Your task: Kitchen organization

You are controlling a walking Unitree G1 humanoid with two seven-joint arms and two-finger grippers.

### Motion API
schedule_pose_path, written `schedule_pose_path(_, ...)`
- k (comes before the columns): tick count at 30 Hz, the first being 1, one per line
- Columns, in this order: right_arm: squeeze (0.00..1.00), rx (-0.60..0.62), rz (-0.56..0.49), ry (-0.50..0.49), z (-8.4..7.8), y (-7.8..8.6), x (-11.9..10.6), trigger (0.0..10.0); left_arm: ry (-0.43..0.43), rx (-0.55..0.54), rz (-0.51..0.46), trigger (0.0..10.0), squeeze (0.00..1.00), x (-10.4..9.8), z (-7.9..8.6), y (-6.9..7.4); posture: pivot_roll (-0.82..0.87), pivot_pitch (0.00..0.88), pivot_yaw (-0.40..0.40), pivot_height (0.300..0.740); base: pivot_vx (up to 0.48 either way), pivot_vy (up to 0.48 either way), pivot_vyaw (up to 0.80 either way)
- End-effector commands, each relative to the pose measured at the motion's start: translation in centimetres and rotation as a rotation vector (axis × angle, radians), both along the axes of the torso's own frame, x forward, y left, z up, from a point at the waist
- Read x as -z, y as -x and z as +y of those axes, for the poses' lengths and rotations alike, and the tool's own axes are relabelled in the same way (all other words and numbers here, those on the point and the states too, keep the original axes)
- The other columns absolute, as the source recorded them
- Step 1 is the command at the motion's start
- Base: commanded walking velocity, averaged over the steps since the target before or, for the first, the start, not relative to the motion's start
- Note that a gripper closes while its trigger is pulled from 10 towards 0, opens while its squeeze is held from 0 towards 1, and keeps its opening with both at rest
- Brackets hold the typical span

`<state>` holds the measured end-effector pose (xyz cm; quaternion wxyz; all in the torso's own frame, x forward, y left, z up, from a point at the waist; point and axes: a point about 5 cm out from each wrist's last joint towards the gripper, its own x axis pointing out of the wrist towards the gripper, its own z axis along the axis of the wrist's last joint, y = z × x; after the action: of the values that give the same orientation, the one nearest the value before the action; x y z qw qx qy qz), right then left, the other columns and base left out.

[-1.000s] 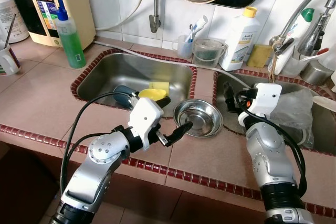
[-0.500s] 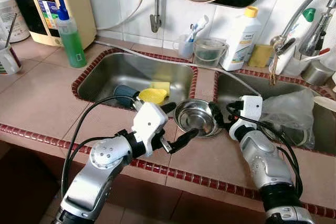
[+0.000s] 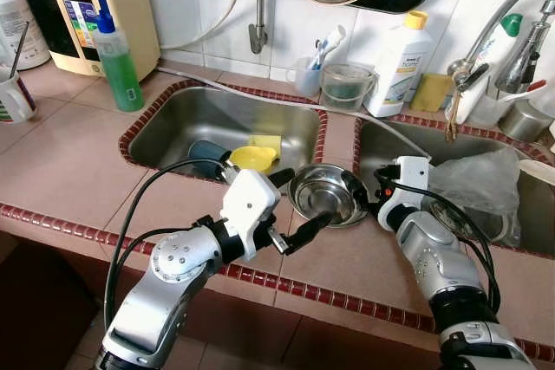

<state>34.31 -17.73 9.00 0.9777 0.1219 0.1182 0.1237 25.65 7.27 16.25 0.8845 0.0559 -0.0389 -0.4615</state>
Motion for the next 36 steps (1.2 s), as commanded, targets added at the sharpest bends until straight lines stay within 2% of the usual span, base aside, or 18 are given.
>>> schedule_pose_path(1, 0.0, -0.002, -0.009, -0.033, -0.2, -0.4, -0.5, 9.5, 0.008, 0.01, -0.012, 10.0, 0.0, -0.5, -0.1, 0.1, 0.1, 0.0, -0.086, 0.74, 0.0, 0.0, 0.0)
schedule_pose_path(2, 0.0, -0.007, -0.006, -0.035, -0.2, -0.4, -0.4, 9.2, 0.009, 0.012, -0.011, 10.0, 0.0, -0.5, -0.2, 0.1, 0.1, 0.0, -0.086, 0.74, 0.0, 0.0, 0.0)
schedule_pose_path(6, 0.0, -0.031, 0.002, -0.042, 0.0, -0.6, -0.2, 9.6, 0.014, 0.011, 0.026, 10.0, 0.0, 0.3, -0.2, 0.3, 0.1, 0.0, -0.085, 0.74, 0.0, 0.0, 0.0)
schedule_pose_path(9, 0.0, -0.042, 0.01, -0.048, 0.1, -0.7, -0.2, 9.2, -0.003, 0.007, 0.036, 10.0, 0.0, 0.8, -0.1, 0.4, 0.1, 0.0, -0.084, 0.74, 0.0, 0.0, 0.0)
schedule_pose_path(10, 0.0, -0.044, 0.008, -0.048, 0.1, -0.7, -0.2, 7.8, -0.005, 0.007, 0.036, 10.0, 0.0, 0.9, -0.1, 0.4, 0.1, 0.0, -0.083, 0.74, 0.0, 0.0, 0.0)
schedule_pose_path(11, 0.0, -0.045, 0.009, -0.052, 0.1, -0.7, -0.2, 7.8, -0.003, 0.007, 0.041, 10.0, 0.0, 0.9, -0.1, 0.5, 0.1, 0.0, -0.084, 0.74, 0.0, 0.0, 0.0)
schedule_pose_path(13, 0.0, -0.051, 0.011, -0.056, 0.1, -0.8, -0.3, 6.3, 0.003, 0.007, 0.045, 10.0, 0.0, 0.8, -0.2, 0.5, 0.1, 0.0, -0.086, 0.74, 0.0, 0.0, 0.0)
schedule_pose_path(14, 0.0, -0.054, 0.013, -0.059, 0.1, -0.8, -0.3, 6.3, 0.004, 0.007, 0.045, 10.0, 0.0, 0.8, -0.2, 0.5, 0.1, 0.0, -0.089, 0.74, 0.0, 0.0, 0.0)
schedule_pose_path(16, 0.0, -0.057, 0.02, -0.08, 0.2, -0.9, -0.3, 5.0, 0.005, 0.001, 0.041, 10.0, 0.0, 0.7, -0.2, 0.5, 0.11, 0.0, -0.09, 0.74, 0.0, 0.0, 0.0)
schedule_pose_path(17, 0.0, -0.057, 0.02, -0.08, 0.2, -0.9, -0.3, 5.0, 0.005, 0.001, 0.041, 10.0, 0.0, 0.7, -0.2, 0.5, 0.11, 0.0, -0.09, 0.74, 0.0, 0.0, 0.0)
schedule_pose_path(19, 0.0, -0.06, 0.037, -0.107, 0.2, -1.0, -0.3, 2.2, 0.009, -0.006, 0.039, 10.0, 0.0, 0.6, -0.1, 0.4, 0.11, 0.0, -0.091, 0.74, 0.0, 0.0, 0.0)
schedule_pose_path(20, 0.0, -0.06, 0.037, -0.107, 0.2, -1.0, -0.3, 2.2, 0.009, -0.006, 0.039, 10.0, 0.0, 0.6, -0.1, 0.4, 0.11, 0.0, -0.091, 0.74, 0.0, 0.0, 0.0)
schedule_pose_path(21, 0.0, -0.057, 0.058, -0.133, 0.2, -1.1, -0.2, 0.3, 0.011, -0.01, 0.036, 10.0, 0.0, 0.5, -0.1, 0.4, 0.11, 0.0, -0.092, 0.74, 0.0, 0.0, 0.0)
schedule_pose_path(22, 0.0, -0.049, 0.076, -0.147, 0.2, -1.1, -0.2, 0.0, 0.011, -0.012, 0.034, 10.0, 0.0, 0.4, -0.1, 0.3, 0.11, 0.0, -0.093, 0.74, 0.0, 0.0, 0.0)
schedule_pose_path(29, 0.0, -0.004, 0.153, -0.21, -0.3, -1.3, -0.3, 0.0, 0.015, -0.021, 0.025, 10.0, 0.0, 0.1, -0.1, 0.1, 0.11, 0.0, -0.095, 0.74, 0.0, 0.0, 0.0)
schedule_pose_path(36, 0.0, 0.016, 0.189, -0.22, -1.0, -1.1, -0.5, 0.0, 0.018, -0.029, 0.013, 10.0, 0.0, -0.2, 0.0, -0.2, 0.1, 0.0, -0.095, 0.74, 0.0, 0.0, 0.0)
